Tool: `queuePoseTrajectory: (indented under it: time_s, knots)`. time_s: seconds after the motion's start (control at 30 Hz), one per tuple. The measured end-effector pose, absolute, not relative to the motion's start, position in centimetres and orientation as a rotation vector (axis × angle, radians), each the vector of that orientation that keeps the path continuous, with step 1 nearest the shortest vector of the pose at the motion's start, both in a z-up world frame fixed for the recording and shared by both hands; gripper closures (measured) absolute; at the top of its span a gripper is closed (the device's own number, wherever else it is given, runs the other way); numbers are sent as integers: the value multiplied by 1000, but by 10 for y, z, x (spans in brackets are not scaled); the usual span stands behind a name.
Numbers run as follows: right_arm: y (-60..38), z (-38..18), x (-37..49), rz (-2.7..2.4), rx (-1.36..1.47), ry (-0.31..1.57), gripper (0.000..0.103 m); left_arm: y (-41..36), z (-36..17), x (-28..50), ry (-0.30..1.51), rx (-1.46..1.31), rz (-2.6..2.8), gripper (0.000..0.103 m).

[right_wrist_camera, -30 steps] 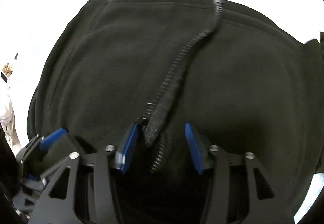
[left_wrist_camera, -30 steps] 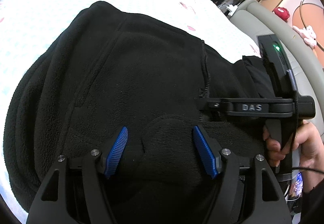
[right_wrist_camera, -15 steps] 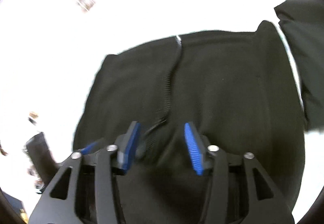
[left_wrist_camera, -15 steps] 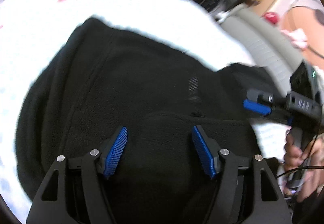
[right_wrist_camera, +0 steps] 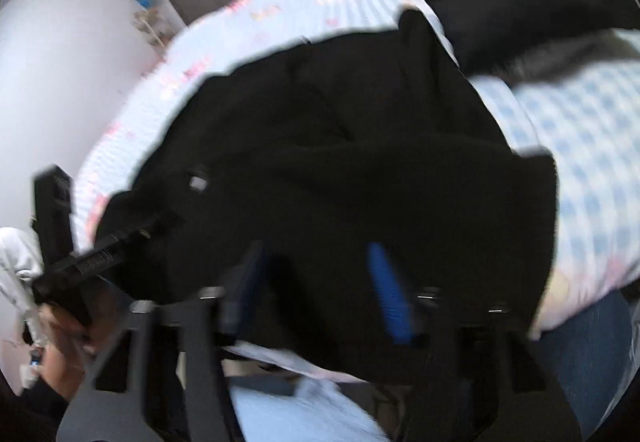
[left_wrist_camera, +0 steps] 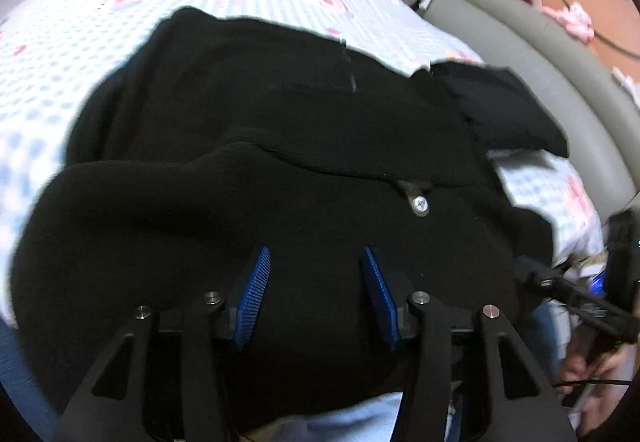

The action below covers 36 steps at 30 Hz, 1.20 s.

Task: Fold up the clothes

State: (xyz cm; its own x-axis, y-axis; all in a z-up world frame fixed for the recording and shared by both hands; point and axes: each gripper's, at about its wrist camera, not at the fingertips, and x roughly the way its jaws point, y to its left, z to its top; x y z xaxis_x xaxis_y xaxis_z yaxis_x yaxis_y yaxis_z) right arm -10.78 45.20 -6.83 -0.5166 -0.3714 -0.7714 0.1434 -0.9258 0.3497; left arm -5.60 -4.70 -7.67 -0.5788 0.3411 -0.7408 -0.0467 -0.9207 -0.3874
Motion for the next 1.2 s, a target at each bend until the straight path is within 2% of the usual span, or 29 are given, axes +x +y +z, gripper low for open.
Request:
queuePoseTrajectory:
  time_s: [0.07, 0.13, 0.2, 0.37, 0.47, 0.57, 0.63, 0.77, 0.83, 0.9, 0.93, 1.03, 1.1, 1.17, 1.2]
  knots:
    - [465, -62, -99, -2520, 1346, -389, 66, -60, -56, -39, -534, -1221, 2588, 40]
    - [476, -49, -88, -2586, 1317, -394, 54, -73, -48, -24, -617, -1209, 2559, 40]
    - [481, -46, -75, -2567, 1298, -434, 47, -78, -64, -13, -744, -1269, 2475, 40]
    - [473, -84, -64, -2344, 1405, -666, 44, -88, -104, 13, -1039, -1401, 2244, 40]
    - [463, -109, -67, -2302, 1472, -722, 44, -90, -124, 16, -1064, -1509, 2293, 41]
    - [467, -123, -74, -2351, 1465, -745, 51, -110, -118, 16, -1125, -1495, 2460, 42]
    - [473, -119, -73, -2403, 1456, -742, 58, -113, -117, 16, -1132, -1488, 2470, 42]
    - [484, -109, -61, -2467, 1437, -766, 58, -119, -117, 15, -1146, -1473, 2490, 42]
    - [490, -104, -54, -2526, 1442, -763, 56, -121, -117, 14, -1153, -1465, 2500, 42]
    - [497, -104, -49, -2594, 1475, -737, 45, -124, -117, 14, -1161, -1458, 2510, 42]
    - [500, -102, -48, -2597, 1486, -736, 44, -126, -117, 14, -1164, -1454, 2515, 42]
    - [498, -113, -57, -2461, 1470, -828, 43, -127, -118, 11, -1175, -1448, 2518, 41]
    - [493, -120, -65, -2409, 1460, -867, 34, -126, -120, 8, -1183, -1452, 2505, 41]
    - [485, -123, -75, -2441, 1502, -818, 43, -125, -122, 4, -1191, -1455, 2493, 41]
    - [480, -116, -77, -2463, 1490, -771, 43, -125, -123, 2, -1195, -1457, 2487, 42]
